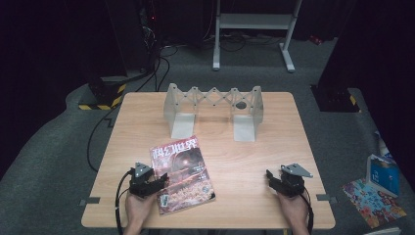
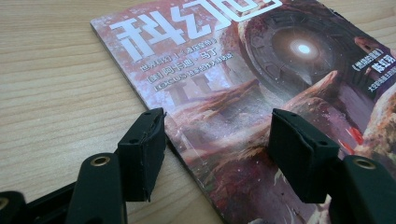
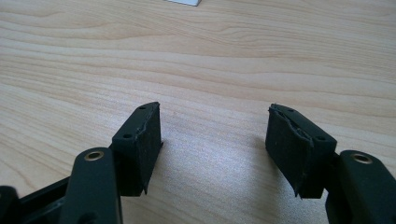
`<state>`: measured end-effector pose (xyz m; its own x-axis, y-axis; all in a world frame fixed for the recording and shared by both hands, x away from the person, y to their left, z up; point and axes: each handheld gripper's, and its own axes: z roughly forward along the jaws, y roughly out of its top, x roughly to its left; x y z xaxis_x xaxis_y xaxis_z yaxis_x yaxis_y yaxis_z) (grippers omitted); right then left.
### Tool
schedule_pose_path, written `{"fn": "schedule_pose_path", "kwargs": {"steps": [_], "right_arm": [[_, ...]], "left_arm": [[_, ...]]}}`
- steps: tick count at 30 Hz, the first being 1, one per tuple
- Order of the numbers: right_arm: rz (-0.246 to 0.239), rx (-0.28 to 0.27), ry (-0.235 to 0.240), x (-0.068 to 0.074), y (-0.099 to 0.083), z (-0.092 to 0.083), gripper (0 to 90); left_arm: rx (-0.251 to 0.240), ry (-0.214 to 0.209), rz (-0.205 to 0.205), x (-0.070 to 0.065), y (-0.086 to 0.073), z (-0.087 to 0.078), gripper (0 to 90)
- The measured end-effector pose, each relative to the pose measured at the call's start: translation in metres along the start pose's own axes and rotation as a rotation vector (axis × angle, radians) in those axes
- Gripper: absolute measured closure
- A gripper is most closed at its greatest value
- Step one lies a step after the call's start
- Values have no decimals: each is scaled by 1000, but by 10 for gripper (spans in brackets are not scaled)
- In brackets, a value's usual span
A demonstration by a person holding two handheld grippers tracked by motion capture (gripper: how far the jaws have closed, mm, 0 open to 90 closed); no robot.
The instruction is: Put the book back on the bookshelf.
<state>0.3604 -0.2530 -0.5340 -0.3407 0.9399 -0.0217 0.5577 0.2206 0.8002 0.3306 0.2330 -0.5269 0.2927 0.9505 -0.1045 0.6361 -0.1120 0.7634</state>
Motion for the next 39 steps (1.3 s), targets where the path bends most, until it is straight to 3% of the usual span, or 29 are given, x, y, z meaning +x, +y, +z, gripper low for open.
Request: {"fn": "schedule_pose_path", "kwargs": {"steps": [26,39], "right_arm": [[-2,0,3,0,0,0,357],[-2,0,5,0,0,0,357]], "left_arm": [[14,-9,33,-19,12,15,371],[1,-12,30,-28,15,21,370]]}}
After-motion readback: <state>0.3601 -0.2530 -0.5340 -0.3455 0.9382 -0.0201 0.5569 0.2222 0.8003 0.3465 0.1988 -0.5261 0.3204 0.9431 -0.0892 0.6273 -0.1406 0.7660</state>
